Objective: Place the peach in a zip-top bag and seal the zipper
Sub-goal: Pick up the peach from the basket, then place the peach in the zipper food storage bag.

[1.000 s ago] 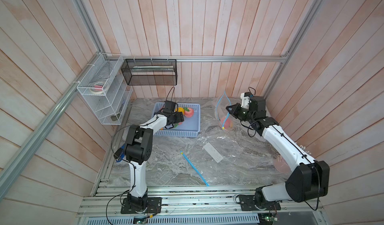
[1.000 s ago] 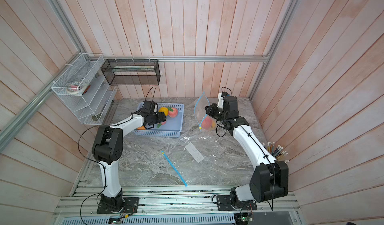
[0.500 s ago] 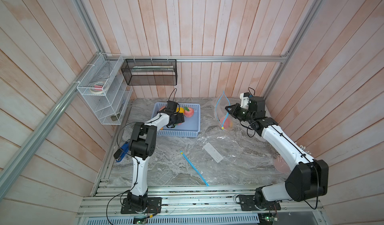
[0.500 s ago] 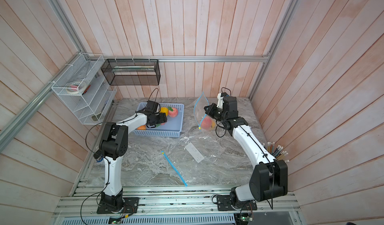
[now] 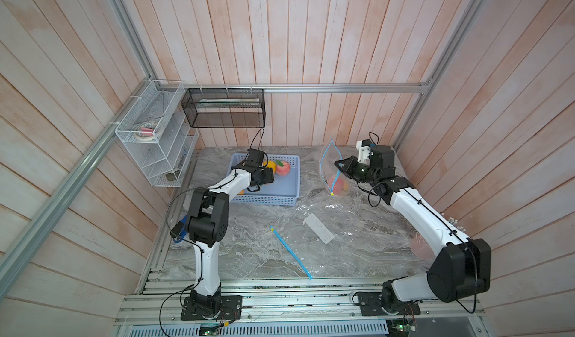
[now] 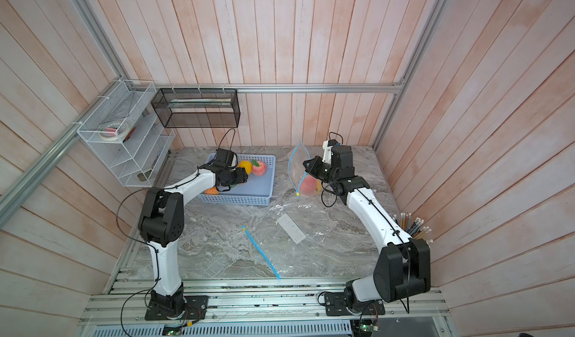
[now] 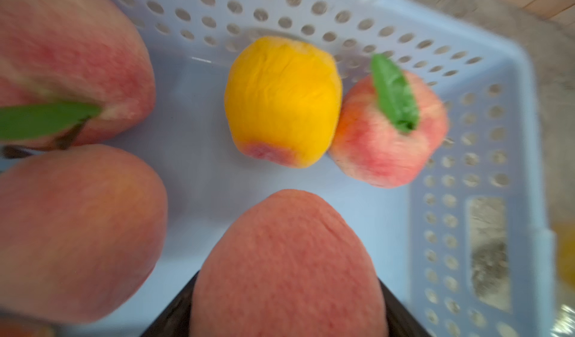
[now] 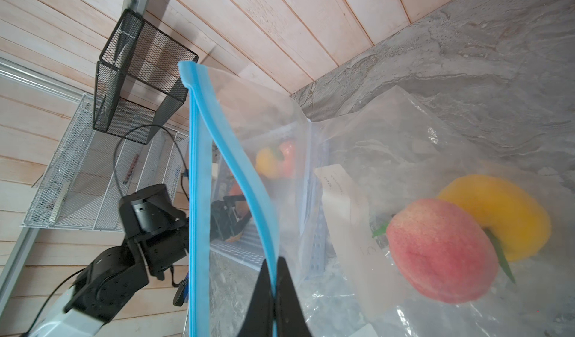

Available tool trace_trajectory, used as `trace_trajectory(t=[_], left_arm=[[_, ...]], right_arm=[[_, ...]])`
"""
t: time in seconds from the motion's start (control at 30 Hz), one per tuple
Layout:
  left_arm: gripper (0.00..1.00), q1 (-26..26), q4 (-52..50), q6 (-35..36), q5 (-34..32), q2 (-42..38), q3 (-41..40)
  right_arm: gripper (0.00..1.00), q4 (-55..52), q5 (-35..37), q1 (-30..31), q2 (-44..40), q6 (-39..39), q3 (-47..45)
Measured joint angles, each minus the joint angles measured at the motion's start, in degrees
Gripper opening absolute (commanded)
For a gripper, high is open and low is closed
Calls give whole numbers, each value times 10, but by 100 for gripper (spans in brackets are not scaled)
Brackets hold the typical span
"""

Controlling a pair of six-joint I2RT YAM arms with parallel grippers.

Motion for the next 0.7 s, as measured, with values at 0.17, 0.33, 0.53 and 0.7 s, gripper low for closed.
trace_trajectory(t=[0.17,0.33,0.53,0.7], left_arm=[[63,-16,33,-4,16,-140,-44],[63,-41,84,-11,46,-241,-69],[63,-82,171,-39,104,-310,-121],[63,-136,273,-67,139,-324,-151]], right_arm=[[0,-21,22,29,4,-13,17],[0,-47,52,61,18,-31,60],[0,-69,78,86,35,-45,110],[0,-75,85,98,44,-49,124]])
